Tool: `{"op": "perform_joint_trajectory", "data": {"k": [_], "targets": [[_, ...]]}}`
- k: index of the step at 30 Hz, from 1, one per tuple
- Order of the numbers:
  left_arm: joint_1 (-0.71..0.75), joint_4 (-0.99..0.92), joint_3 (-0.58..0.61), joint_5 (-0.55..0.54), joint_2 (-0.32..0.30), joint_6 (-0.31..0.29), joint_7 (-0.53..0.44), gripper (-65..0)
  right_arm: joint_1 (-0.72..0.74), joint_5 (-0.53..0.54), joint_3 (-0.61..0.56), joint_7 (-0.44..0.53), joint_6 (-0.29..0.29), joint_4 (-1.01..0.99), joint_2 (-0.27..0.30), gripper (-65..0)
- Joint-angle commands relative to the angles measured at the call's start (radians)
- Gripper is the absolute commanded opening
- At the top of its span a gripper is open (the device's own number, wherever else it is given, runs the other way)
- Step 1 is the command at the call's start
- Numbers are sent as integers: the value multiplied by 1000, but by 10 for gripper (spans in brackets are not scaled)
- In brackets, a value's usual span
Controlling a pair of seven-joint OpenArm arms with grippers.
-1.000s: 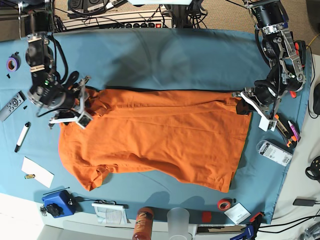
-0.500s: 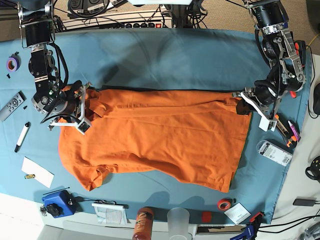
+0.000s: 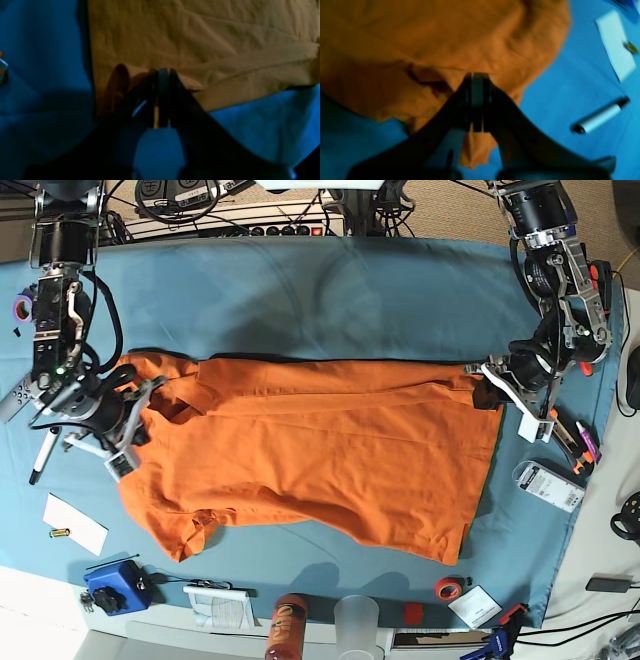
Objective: Layout the t-shirt on the table in an organized manner, then fold the t-shirt properly
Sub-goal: 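Adjust the right gripper's grip on the shirt's shoulder corner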
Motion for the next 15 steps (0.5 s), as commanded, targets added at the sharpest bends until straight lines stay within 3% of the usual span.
{"op": "perform_joint_trajectory", "data": {"k": [1, 3, 6, 8, 10, 15], "targets": [[-14, 17, -2, -18, -8, 0, -18, -650, 18, 8, 17, -5, -4, 14, 16, -650], [-13, 17, -2, -18, -8, 0, -18, -650, 18, 9, 18, -34, -2, 14, 16, -632], [-13, 17, -2, -18, -8, 0, -18, -650, 10, 47, 18, -43, -10, 14, 14, -458], [-13, 17, -2, -17, -8, -1, -18, -650, 7, 75, 21, -56, -89, 14, -10, -422], [-13, 17, -2, -17, -8, -1, -18, -650, 1, 79, 43, -50, -154, 14, -72, -422], [-13, 17, -2, -17, -8, -1, -17, -650, -47, 136, 166, -21, -167, 14, -261, -422]]}}
